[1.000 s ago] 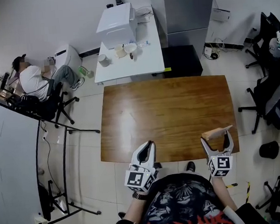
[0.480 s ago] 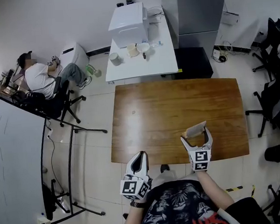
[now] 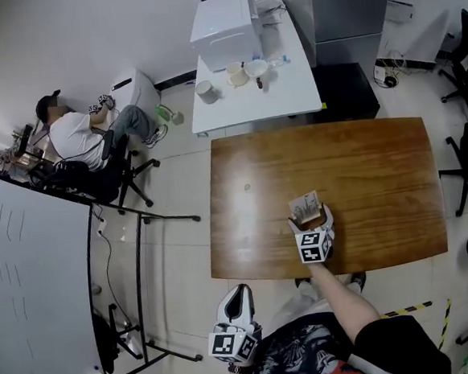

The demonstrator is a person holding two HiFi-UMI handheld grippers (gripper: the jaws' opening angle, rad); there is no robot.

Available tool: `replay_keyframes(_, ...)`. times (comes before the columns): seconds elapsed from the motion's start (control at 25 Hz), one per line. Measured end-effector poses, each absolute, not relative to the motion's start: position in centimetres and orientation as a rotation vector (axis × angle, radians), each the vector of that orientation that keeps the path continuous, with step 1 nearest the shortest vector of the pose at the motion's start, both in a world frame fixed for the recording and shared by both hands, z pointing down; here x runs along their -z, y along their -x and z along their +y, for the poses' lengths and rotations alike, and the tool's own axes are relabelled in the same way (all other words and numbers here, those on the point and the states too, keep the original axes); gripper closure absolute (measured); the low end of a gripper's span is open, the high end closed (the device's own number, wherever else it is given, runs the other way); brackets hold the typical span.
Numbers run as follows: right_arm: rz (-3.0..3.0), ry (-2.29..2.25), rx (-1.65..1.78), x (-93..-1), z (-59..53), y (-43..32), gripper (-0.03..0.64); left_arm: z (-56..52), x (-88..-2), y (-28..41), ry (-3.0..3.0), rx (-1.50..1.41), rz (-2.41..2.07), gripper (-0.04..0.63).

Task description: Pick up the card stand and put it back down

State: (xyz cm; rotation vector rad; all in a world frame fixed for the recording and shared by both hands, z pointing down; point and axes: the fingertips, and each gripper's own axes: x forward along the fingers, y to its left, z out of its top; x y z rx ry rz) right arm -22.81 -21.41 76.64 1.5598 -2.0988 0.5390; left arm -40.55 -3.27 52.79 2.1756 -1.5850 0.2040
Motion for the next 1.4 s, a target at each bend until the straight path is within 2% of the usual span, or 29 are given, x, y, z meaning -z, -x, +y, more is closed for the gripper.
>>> replay_keyframes(0.48, -1.950, -1.469, -0.662, -81.9, -20.8, 24.9, 0.104, -3.3, -53.8, 39.6, -2.198, -0.157, -1.484, 0.589)
replay_keyframes(0.64, -2.056, -1.440, -0.714, -78.7, -16.2, 23.8, 0.094, -3.6, -53.5, 38.5, -2.230, -0.117, -1.408, 0.589)
replay_keyframes(0.76, -2.177, -1.475, -0.668, -73.2, -11.4, 21.3, 0.109, -3.7, -53.4, 37.1, -2.275, -0.098, -1.338, 0.589)
replay_keyframes(0.8, -2.217, -1.497, -0.639, -71.1, -9.7, 20.0, 0.157, -3.8, -53.2, 36.7, -2.287, -0.098, -1.322, 0.589)
replay_keyframes(0.88, -2.307, -1.544, -0.612, -66.6, -6.7, 17.4, 0.326, -3.7, -52.8, 35.9, -2.312, -0.108, -1.302, 0.589)
replay_keyframes(0.96, -2.415, -1.562, -0.624, -62.0, -4.2, 15.0, 0.551, -3.8, -52.1, 35.0, -2.329, -0.125, -1.297, 0.591)
replay_keyframes(1.12, -2.507, -1.646, -0.573, -54.3, 0.2, 8.5, 0.615, -1.9, -50.1, 31.9, -2.359, -0.114, -1.307, 0.594)
replay_keyframes(1.4, -2.523, -1.769, -0.320, -45.4, 8.7, -3.2, 0.615, 7.8, -48.1, 21.7, -2.360, -0.088, -1.223, 0.595)
